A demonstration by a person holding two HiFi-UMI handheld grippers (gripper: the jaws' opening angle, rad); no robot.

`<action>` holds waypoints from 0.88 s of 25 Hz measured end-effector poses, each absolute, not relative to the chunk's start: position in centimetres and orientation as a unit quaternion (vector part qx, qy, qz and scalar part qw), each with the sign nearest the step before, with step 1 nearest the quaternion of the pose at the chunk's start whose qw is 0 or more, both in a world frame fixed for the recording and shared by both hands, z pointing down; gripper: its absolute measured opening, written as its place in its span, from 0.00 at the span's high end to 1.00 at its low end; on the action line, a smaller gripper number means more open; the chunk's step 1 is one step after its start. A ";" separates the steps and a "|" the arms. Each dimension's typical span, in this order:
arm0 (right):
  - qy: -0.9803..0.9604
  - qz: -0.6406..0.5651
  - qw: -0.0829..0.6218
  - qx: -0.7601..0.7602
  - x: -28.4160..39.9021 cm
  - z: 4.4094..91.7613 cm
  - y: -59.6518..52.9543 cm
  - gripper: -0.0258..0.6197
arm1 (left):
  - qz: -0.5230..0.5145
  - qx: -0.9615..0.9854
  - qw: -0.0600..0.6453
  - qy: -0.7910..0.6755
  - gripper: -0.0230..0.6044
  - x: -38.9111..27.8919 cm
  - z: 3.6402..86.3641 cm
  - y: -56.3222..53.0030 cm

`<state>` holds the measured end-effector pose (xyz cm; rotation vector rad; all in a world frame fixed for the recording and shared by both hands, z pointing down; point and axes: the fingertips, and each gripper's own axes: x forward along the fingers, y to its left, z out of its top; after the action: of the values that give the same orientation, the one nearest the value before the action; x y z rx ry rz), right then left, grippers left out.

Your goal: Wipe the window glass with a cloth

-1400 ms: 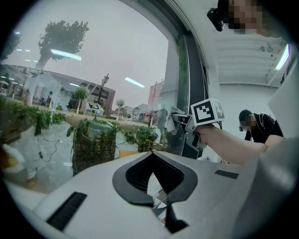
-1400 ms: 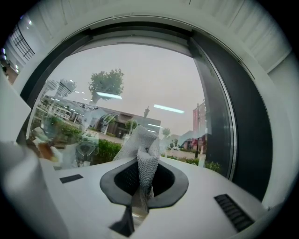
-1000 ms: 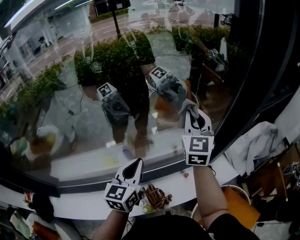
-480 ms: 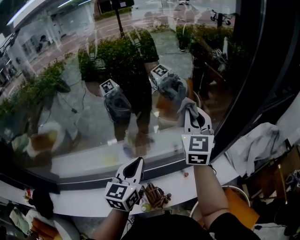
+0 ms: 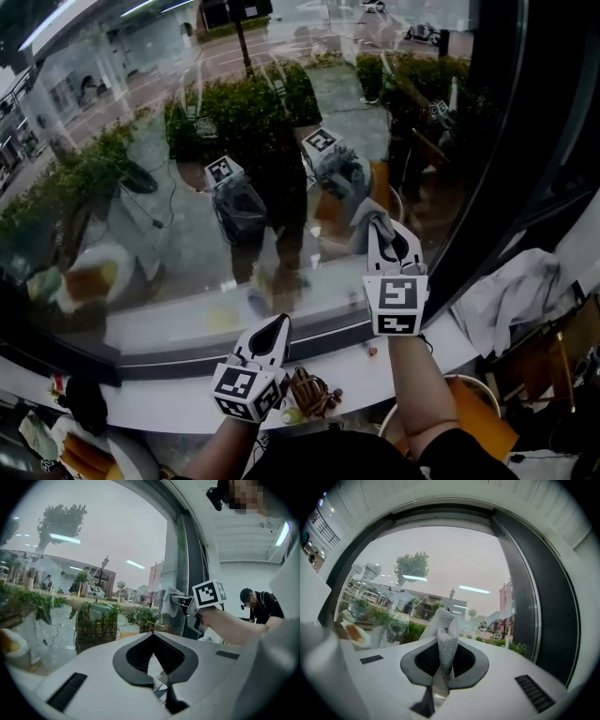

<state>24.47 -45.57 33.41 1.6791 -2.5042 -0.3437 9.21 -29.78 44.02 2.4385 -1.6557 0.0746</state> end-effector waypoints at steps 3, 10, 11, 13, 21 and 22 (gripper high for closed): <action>-0.825 -0.114 0.044 0.552 24.5 33.1 -44.5 0.90 | 0.025 0.827 0.091 -0.554 0.95 9.6 43.7 -29.8; -0.816 -0.137 0.015 0.561 25.6 29.0 -43.3 0.90 | 0.018 0.844 0.069 -0.531 0.95 11.4 41.1 -30.6; -0.814 -0.141 0.013 0.563 25.8 29.0 -43.2 0.90 | 0.017 0.847 0.065 -0.528 0.95 11.6 41.2 -30.7; -0.812 -0.148 0.009 0.565 25.9 28.5 -43.1 0.90 | 0.013 0.850 0.062 -0.522 0.95 11.9 41.1 -30.7; -0.808 -0.155 -0.002 0.568 25.5 26.1 -43.5 0.90 | -0.003 0.858 0.049 -0.511 0.95 12.3 39.0 -30.8; -0.808 -0.156 -0.001 0.568 25.3 26.1 -43.6 0.90 | -0.004 0.858 0.050 -0.511 0.95 12.3 38.8 -30.8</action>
<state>25.32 -43.57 26.06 1.7854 -2.5413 -0.4893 12.27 -30.77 38.82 2.6135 -1.5571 -0.0111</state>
